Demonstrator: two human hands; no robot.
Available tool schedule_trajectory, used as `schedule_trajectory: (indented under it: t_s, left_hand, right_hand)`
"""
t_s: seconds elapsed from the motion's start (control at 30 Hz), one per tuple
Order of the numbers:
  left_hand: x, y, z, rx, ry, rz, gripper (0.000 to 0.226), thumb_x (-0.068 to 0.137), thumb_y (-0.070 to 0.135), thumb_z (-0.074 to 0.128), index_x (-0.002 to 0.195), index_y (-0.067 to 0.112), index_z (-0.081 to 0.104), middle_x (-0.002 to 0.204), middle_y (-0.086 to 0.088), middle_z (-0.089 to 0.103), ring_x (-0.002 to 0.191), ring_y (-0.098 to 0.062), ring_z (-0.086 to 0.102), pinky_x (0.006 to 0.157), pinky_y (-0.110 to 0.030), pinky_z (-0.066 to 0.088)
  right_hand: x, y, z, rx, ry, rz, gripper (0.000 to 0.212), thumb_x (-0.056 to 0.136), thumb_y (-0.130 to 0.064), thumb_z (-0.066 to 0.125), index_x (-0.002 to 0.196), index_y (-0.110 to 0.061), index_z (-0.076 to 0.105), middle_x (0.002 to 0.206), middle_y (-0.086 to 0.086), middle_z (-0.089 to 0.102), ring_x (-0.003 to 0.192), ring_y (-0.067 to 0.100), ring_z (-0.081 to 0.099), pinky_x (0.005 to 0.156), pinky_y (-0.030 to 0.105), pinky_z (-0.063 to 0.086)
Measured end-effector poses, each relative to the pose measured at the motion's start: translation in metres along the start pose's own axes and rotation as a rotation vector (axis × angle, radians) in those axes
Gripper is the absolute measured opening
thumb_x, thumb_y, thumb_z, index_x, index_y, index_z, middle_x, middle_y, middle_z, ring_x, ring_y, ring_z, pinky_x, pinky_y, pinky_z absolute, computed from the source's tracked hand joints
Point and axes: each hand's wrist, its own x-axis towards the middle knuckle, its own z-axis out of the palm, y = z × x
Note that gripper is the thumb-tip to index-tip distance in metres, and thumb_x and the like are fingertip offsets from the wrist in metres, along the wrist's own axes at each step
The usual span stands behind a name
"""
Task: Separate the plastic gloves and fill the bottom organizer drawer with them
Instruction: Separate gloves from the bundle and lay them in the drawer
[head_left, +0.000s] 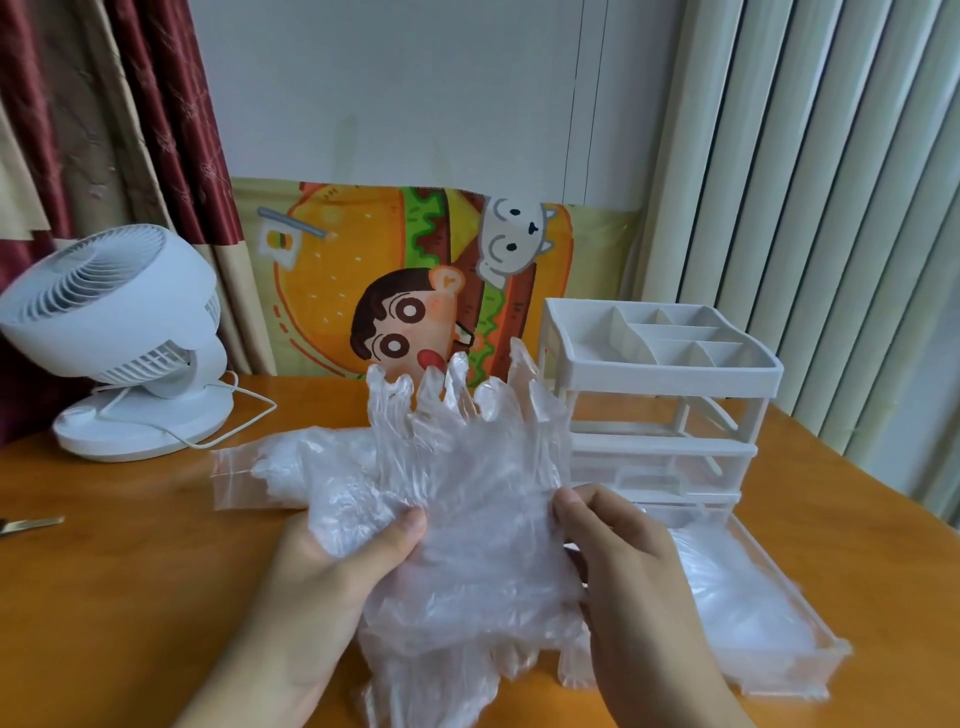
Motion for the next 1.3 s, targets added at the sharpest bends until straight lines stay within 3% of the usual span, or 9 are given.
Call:
schedule_trajectory:
  t_s: [0.27,0.4,0.7,0.87,0.93,1.0,1.07,1.2,1.3]
  left_hand:
    - [0.001,-0.001,-0.001,0.01,0.009,0.046,0.028,0.076,0.012,0.078,0.096,0.031,0.082,0.104,-0.008,0.08,0.097,-0.027,0.077,0.093,-0.044,0.054]
    - [0.001,-0.001,-0.003,0.008,-0.004,0.067,0.029,0.076,0.011,0.079,0.097,0.031,0.082,0.104,-0.008,0.08,0.096,-0.026,0.078,0.088,-0.04,0.053]
    - [0.004,-0.004,-0.008,0.034,-0.007,0.108,0.039,0.068,0.02,0.088,0.105,0.031,0.08,0.11,-0.006,0.079,0.103,-0.027,0.076,0.097,-0.048,0.054]
    - [0.004,-0.007,-0.009,0.042,0.0,0.144,0.029,0.074,0.012,0.085,0.099,0.027,0.081,0.102,-0.008,0.08,0.09,-0.021,0.078,0.073,-0.035,0.06]
    - [0.002,-0.005,-0.008,0.048,0.05,0.18,0.024,0.076,0.013,0.079,0.097,0.023,0.082,0.1,-0.007,0.08,0.091,-0.023,0.078,0.077,-0.037,0.059]
    - [0.0,-0.002,-0.004,0.085,0.063,0.233,0.024,0.077,0.013,0.078,0.096,0.028,0.081,0.1,-0.004,0.081,0.094,-0.021,0.078,0.082,-0.039,0.056]
    - [-0.004,-0.001,-0.001,0.123,0.035,0.268,0.029,0.077,0.014,0.077,0.095,0.036,0.08,0.1,0.0,0.081,0.095,-0.016,0.077,0.08,-0.035,0.058]
    - [-0.007,0.002,0.001,0.161,-0.011,0.227,0.028,0.074,0.017,0.078,0.095,0.036,0.081,0.1,-0.001,0.081,0.095,-0.017,0.077,0.074,-0.026,0.061]
    - [-0.014,0.01,0.003,0.105,-0.086,0.126,0.03,0.075,0.014,0.077,0.099,0.031,0.081,0.104,-0.003,0.08,0.098,-0.021,0.077,0.082,-0.036,0.058]
  right_hand:
    - [0.001,0.0,-0.003,-0.064,0.019,-0.075,0.026,0.097,-0.018,0.072,0.071,-0.014,0.067,0.071,0.008,0.065,0.065,0.02,0.056,0.058,0.033,0.044]
    - [-0.004,-0.008,-0.002,-0.033,-0.079,0.004,0.027,0.097,-0.027,0.071,0.074,-0.015,0.067,0.069,0.005,0.057,0.065,0.02,0.053,0.053,0.026,0.043]
    - [-0.001,-0.003,-0.003,-0.072,0.007,-0.075,0.029,0.1,-0.025,0.068,0.076,-0.01,0.07,0.07,0.009,0.058,0.069,0.025,0.053,0.069,0.044,0.042]
    - [-0.004,-0.002,0.0,-0.001,-0.029,0.042,0.042,0.086,-0.051,0.079,0.091,-0.012,0.065,0.086,0.016,0.064,0.078,0.026,0.057,0.063,0.037,0.045]
    - [-0.005,-0.002,0.001,0.026,-0.138,0.152,0.063,0.07,-0.061,0.081,0.109,-0.013,0.068,0.103,0.016,0.074,0.091,0.025,0.07,0.074,0.043,0.053]
    - [-0.007,-0.003,0.002,0.114,-0.239,0.26,0.068,0.072,-0.054,0.087,0.124,-0.015,0.068,0.116,0.009,0.079,0.107,0.024,0.077,0.098,0.052,0.056]
    - [-0.01,-0.004,0.003,0.17,-0.256,0.301,0.055,0.082,-0.036,0.088,0.126,-0.008,0.069,0.115,0.016,0.079,0.107,0.033,0.077,0.102,0.054,0.055]
    - [-0.004,0.007,0.005,0.0,-0.097,0.203,0.016,0.087,-0.015,0.082,0.092,0.0,0.08,0.095,0.029,0.077,0.096,0.055,0.072,0.082,0.053,0.057]
    - [-0.002,0.009,0.003,-0.065,-0.047,0.117,0.007,0.092,-0.008,0.077,0.089,-0.008,0.083,0.088,0.022,0.079,0.088,0.048,0.076,0.077,0.05,0.059]
